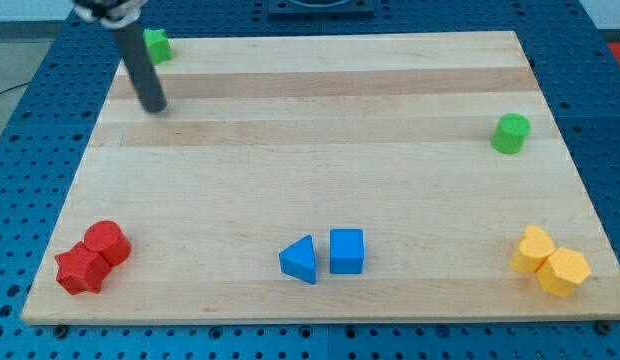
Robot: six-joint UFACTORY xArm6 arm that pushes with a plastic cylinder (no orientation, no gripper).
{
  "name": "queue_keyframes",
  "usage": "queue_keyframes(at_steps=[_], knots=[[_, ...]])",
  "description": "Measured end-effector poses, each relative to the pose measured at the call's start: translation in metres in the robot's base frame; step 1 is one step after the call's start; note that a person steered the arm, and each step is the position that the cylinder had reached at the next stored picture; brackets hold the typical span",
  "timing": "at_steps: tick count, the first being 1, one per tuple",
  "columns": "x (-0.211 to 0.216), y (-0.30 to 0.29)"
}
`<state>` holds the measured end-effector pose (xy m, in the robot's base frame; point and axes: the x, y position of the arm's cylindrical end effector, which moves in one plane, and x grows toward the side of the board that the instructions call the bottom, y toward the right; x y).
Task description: Place red star to the left of blue triangle
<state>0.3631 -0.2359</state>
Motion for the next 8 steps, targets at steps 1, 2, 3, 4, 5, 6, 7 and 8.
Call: queue_keyframes(at_steps=[1, 2, 3, 4, 5, 6, 7, 8], knots=[[0.041, -0.061], [0.053, -0.069], [0.102, -0.067], [0.209, -0.067], [0.254, -0.064], [0.253, -0.049], [0.246, -0.066], [0.235, -0.067]])
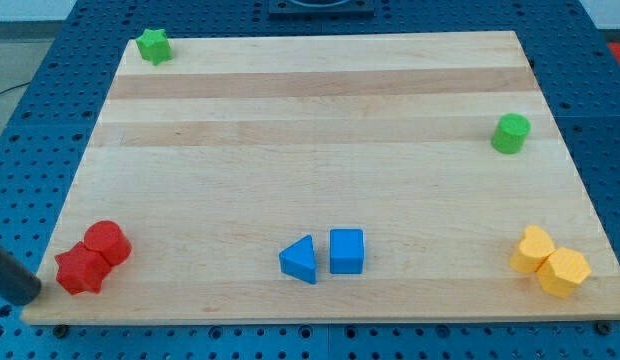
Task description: Place red star to the left of blue triangle
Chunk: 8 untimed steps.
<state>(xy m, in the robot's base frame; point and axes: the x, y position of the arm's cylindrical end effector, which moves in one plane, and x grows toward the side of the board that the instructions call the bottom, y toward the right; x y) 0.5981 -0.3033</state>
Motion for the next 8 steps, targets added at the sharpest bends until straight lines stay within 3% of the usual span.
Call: queue_keyframes(at_steps=[2, 6, 8], knots=[[-0.003, 0.045], [-0.008, 0.023], [-0.023, 0.057]])
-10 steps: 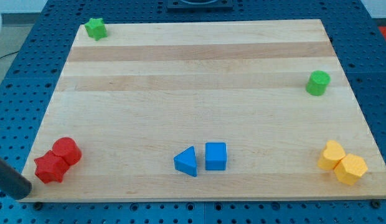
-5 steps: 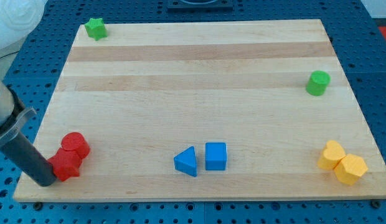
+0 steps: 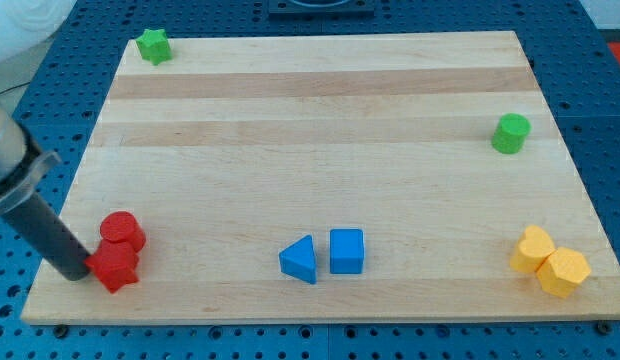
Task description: Place red star to the left of blue triangle
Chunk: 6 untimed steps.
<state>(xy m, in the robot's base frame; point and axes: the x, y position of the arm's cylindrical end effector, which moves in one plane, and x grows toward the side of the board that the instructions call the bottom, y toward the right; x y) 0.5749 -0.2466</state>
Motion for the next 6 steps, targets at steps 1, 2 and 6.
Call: queue_keyframes(at_steps=[1, 2, 6], knots=[[0.0, 0.036], [0.0, 0.073], [0.043, 0.112]])
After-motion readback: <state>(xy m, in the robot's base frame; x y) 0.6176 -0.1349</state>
